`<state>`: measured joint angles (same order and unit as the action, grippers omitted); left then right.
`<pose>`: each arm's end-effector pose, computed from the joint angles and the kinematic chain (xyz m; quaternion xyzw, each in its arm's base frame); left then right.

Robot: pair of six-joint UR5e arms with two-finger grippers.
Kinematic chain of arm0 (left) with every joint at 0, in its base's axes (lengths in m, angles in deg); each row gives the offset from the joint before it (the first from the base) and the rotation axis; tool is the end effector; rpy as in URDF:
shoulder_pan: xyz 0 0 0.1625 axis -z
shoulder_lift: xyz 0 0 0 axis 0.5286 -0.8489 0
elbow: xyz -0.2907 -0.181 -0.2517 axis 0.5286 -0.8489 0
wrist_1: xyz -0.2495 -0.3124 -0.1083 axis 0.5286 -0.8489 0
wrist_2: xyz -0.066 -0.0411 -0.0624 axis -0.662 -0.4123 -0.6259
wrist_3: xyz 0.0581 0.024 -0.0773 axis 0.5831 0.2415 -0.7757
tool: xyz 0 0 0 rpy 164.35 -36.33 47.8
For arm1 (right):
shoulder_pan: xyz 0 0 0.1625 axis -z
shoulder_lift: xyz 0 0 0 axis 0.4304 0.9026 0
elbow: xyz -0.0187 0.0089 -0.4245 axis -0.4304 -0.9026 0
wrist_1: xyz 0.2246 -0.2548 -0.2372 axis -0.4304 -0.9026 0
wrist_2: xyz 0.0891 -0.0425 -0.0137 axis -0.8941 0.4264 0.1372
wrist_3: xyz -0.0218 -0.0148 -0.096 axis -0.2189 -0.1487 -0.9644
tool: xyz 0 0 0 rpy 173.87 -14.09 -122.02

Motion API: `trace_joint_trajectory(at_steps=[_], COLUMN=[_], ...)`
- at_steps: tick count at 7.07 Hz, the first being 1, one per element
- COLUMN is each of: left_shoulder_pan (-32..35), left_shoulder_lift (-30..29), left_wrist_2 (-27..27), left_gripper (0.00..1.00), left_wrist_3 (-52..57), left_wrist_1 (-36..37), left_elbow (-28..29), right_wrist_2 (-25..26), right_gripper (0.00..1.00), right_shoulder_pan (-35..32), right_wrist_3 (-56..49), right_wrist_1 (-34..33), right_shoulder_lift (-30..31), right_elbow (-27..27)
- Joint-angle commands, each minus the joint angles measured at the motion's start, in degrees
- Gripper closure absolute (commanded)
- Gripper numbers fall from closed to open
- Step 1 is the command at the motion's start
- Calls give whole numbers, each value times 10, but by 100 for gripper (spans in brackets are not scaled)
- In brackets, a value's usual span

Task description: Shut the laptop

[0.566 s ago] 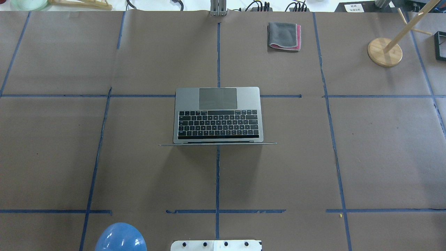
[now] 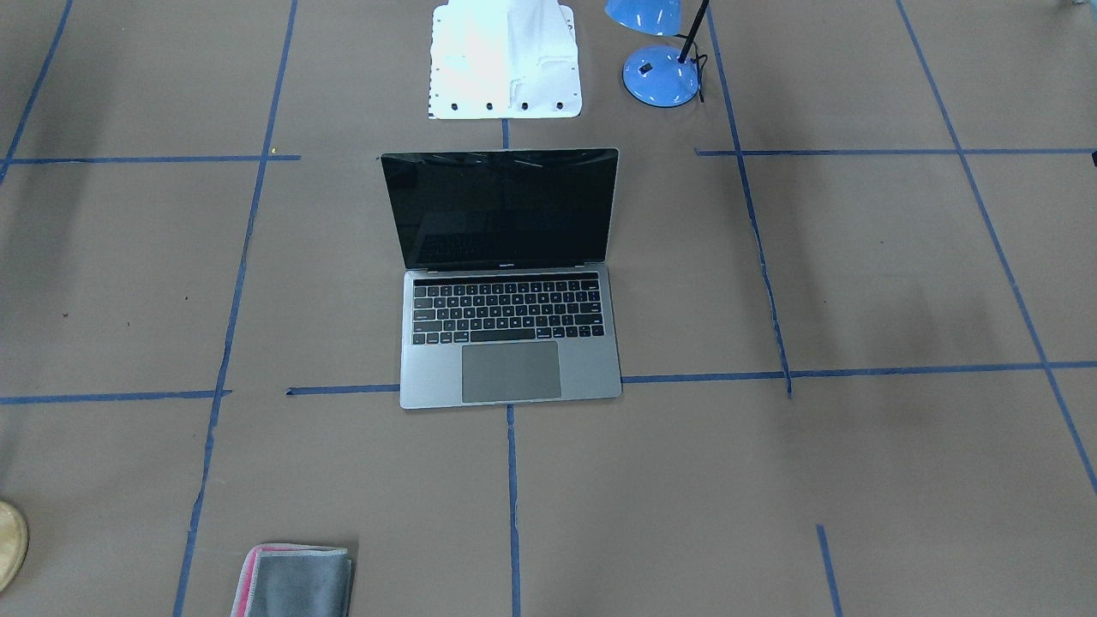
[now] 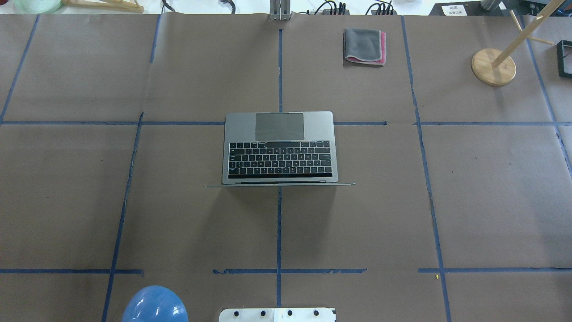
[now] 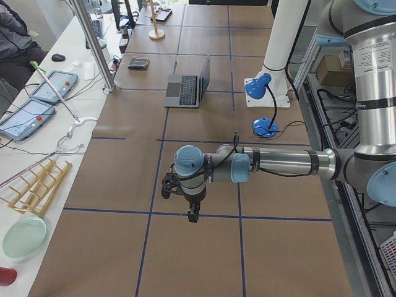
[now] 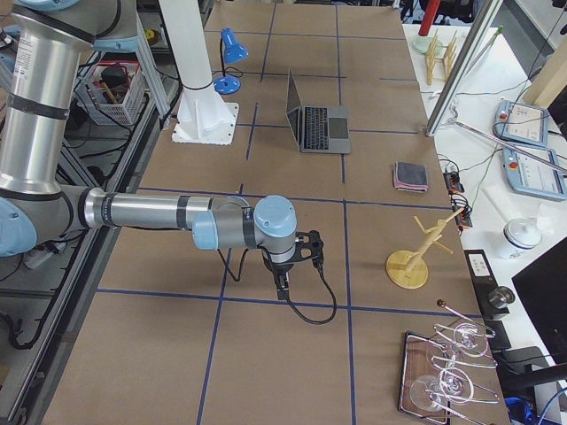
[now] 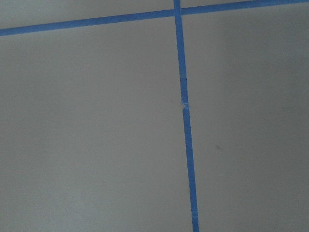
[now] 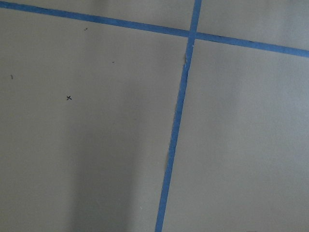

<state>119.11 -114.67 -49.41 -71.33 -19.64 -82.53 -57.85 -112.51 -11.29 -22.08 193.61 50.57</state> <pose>-0.0450 -0.4062 0.6464 -0.0056 0.3706 0.0640 0.9266 0.0435 -0.3826 0.6301 0.0568 -0.3791 -0.0721 0.9208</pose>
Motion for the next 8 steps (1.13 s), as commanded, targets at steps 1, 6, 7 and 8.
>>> trace_joint_trajectory(at_steps=[1,6,7,8], left_shoulder_pan=[-5,-50,-101,-147], left_shoulder_lift=[-20,-78,-76,-75], left_wrist_2=[-4,-6,-6,-6], left_gripper=[0,0,0,0], left_wrist_3=[-4,-36,-109,-185], left_wrist_1=[-9,-141,-182,-259], left_elbow=[-11,-6,-9,-6], right_wrist_2=[-1,-69,-85,-103], right_gripper=[0,0,0,0], right_shoulder_pan=[0,49,69,104], right_wrist_3=[1,67,70,78], right_wrist_1=[20,24,24,25], right_shoulder_lift=[-2,-6,-30,-35], right_elbow=[12,62,64,81])
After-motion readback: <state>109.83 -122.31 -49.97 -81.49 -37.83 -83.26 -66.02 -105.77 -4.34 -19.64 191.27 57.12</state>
